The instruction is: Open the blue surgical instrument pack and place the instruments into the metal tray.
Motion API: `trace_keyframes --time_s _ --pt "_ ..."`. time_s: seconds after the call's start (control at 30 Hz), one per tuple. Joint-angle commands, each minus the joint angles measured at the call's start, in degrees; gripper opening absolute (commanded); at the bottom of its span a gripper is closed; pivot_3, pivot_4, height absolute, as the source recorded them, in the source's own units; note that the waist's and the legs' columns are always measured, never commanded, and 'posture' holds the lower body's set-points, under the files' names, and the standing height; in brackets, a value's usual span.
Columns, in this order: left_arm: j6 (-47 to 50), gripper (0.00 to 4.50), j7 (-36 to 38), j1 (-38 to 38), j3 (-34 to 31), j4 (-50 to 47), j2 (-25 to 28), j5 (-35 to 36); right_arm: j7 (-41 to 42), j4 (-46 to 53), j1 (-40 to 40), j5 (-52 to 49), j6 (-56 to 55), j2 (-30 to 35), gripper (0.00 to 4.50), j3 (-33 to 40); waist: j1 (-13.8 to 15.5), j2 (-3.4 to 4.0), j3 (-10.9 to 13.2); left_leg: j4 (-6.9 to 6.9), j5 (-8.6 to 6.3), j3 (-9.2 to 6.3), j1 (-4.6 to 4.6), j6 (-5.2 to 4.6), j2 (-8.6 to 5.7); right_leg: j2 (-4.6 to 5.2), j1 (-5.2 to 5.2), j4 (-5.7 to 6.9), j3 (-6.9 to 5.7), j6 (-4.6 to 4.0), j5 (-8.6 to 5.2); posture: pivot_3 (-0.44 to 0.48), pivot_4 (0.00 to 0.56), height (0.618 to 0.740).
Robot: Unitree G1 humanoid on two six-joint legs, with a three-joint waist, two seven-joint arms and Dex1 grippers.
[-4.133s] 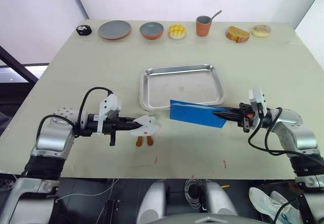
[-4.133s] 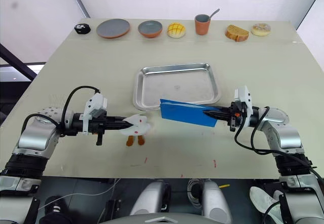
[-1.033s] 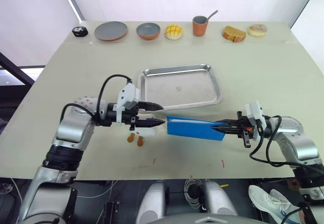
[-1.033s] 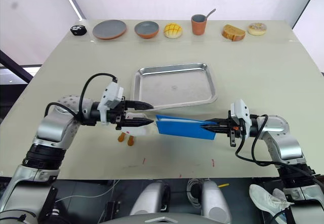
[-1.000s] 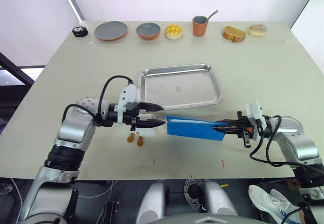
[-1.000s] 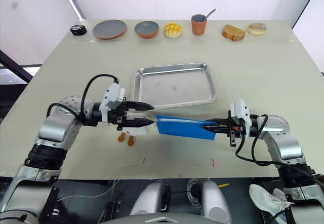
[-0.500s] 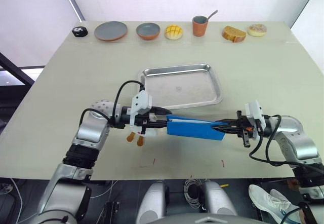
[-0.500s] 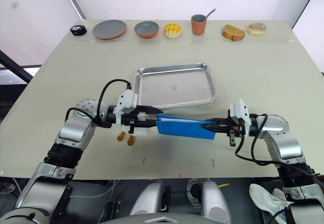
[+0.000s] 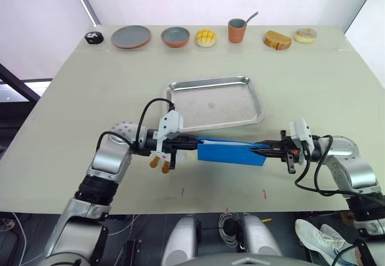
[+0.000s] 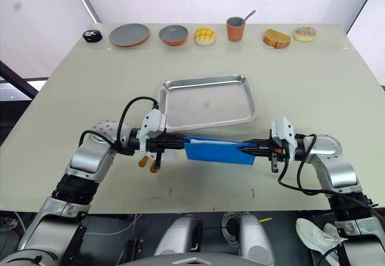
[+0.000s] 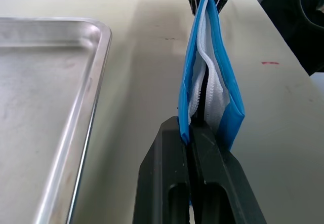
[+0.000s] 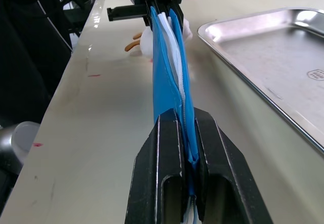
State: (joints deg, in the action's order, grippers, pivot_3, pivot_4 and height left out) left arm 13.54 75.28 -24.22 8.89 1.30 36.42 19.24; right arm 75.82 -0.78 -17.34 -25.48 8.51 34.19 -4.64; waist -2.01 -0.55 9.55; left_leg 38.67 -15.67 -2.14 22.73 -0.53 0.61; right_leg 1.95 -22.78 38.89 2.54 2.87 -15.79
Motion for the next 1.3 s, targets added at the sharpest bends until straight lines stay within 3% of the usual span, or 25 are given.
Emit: trace_keyframes --time_s 0.03,0.73,1.0,1.17,1.3 --pt "-0.2 0.06 -0.8 1.1 -1.4 -4.0 0.2 1.3 0.1 1.4 -0.2 1.0 -0.5 0.3 0.0 -1.0 0.0 0.0 0.0 0.0 0.0 0.0 0.0 0.0 0.0 0.01 0.0 0.0 0.0 0.0 0.0 0.0 0.15 0.74" --pt "7.0 0.06 -4.4 7.1 -3.4 -14.7 3.1 5.4 -1.2 8.6 3.5 -0.7 3.2 2.5 0.0 0.0 0.3 0.0 0.0 0.0 0.0 0.0 0.02 0.0 0.0 0.04 0.0 -0.01 0.0 0.0 0.0 0.0 0.15 0.74" --pt "5.2 0.06 -5.6 8.3 -2.0 -12.7 1.8 3.5 -0.2 7.8 4.6 -2.0 8.4 4.2 0.0 -1.0 0.5 -0.01 0.0 0.0 0.0 -0.01 0.01 0.0 0.01 0.04 0.02 -0.02 -0.01 0.0 0.0 0.0 0.15 0.74" --pt "4.4 0.0 -5.3 7.8 -2.2 -11.4 1.9 3.0 -3.2 11.9 6.1 -6.1 12.0 5.2 2.06 3.1 1.1 0.0 0.0 0.0 0.0 -0.01 0.01 0.0 0.0 0.04 0.02 -0.03 -0.01 0.0 0.0 0.0 0.15 0.74" --pt "3.9 0.0 -5.0 7.2 -2.1 -10.3 2.1 2.9 -2.3 15.2 8.1 -11.8 18.6 10.0 2.06 7.6 1.2 0.0 0.0 0.01 0.0 0.01 0.02 0.0 0.0 0.06 0.02 -0.04 0.01 0.0 0.0 0.0 0.15 0.74"
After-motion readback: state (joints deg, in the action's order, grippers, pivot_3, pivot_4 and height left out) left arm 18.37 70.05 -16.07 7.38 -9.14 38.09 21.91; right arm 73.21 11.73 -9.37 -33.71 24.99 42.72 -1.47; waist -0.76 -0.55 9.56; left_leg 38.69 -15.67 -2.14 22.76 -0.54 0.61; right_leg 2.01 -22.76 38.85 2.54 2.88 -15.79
